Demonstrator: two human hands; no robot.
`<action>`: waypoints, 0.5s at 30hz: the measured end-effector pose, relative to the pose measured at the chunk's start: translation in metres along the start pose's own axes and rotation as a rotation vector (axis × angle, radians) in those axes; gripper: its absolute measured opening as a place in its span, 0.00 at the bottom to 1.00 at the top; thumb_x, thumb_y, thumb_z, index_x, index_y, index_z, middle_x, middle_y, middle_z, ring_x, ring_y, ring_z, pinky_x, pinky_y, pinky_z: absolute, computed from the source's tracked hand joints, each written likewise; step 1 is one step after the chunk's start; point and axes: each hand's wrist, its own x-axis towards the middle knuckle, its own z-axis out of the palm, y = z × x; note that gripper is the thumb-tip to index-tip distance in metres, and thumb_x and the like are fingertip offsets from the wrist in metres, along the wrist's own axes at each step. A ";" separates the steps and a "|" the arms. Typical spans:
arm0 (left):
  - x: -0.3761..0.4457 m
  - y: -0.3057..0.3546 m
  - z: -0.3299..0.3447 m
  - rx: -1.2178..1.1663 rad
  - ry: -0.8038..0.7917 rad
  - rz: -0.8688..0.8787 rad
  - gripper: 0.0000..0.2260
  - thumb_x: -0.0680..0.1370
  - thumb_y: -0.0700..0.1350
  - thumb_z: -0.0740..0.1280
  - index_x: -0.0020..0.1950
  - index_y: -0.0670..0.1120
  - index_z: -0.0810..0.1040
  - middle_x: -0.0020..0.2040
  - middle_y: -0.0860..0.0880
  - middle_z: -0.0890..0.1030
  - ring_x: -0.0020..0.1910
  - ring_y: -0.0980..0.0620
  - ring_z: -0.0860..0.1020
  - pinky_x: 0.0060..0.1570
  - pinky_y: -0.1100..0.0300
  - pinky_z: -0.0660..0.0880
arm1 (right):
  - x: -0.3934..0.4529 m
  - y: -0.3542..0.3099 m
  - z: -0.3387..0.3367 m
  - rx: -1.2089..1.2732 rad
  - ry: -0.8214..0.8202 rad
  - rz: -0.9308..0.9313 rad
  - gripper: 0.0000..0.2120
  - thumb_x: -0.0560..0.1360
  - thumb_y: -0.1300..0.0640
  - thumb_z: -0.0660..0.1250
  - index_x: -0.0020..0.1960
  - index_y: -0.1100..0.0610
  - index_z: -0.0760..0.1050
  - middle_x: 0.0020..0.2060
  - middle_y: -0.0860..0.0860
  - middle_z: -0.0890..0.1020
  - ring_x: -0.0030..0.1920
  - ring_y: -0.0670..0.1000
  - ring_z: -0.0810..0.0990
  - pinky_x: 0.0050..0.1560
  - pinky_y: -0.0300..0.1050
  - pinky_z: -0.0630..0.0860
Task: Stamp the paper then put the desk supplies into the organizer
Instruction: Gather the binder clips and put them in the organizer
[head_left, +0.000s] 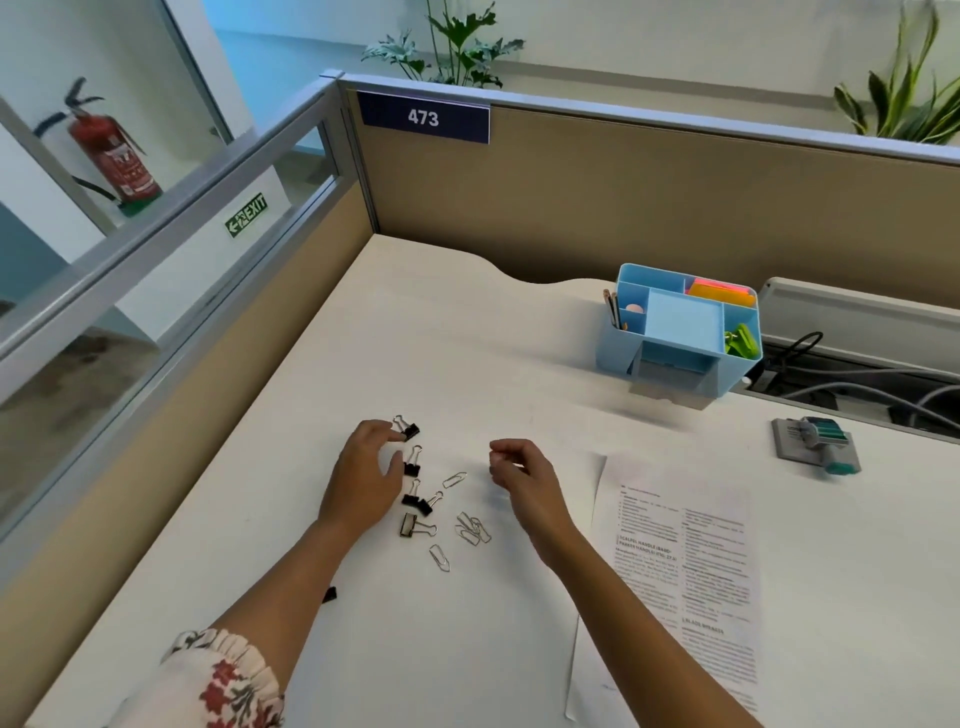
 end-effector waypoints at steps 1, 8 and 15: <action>-0.005 -0.005 -0.005 0.011 -0.010 -0.007 0.10 0.77 0.37 0.66 0.57 0.45 0.79 0.60 0.53 0.74 0.63 0.53 0.73 0.60 0.63 0.67 | 0.000 0.000 0.007 -0.078 -0.034 -0.027 0.07 0.78 0.58 0.65 0.55 0.52 0.78 0.50 0.47 0.81 0.48 0.46 0.79 0.51 0.36 0.75; -0.032 -0.017 -0.019 0.050 -0.154 0.037 0.17 0.72 0.44 0.69 0.61 0.51 0.77 0.61 0.59 0.72 0.63 0.59 0.71 0.62 0.61 0.71 | 0.020 0.006 0.060 -0.707 -0.296 -0.329 0.19 0.78 0.65 0.59 0.68 0.58 0.71 0.66 0.54 0.73 0.64 0.52 0.73 0.63 0.40 0.69; -0.051 -0.023 -0.018 0.094 -0.190 0.043 0.21 0.75 0.40 0.67 0.68 0.48 0.73 0.62 0.55 0.71 0.63 0.58 0.69 0.63 0.65 0.67 | 0.031 0.015 0.073 -1.210 -0.527 -0.553 0.31 0.76 0.71 0.60 0.76 0.55 0.62 0.75 0.52 0.63 0.73 0.54 0.60 0.65 0.47 0.71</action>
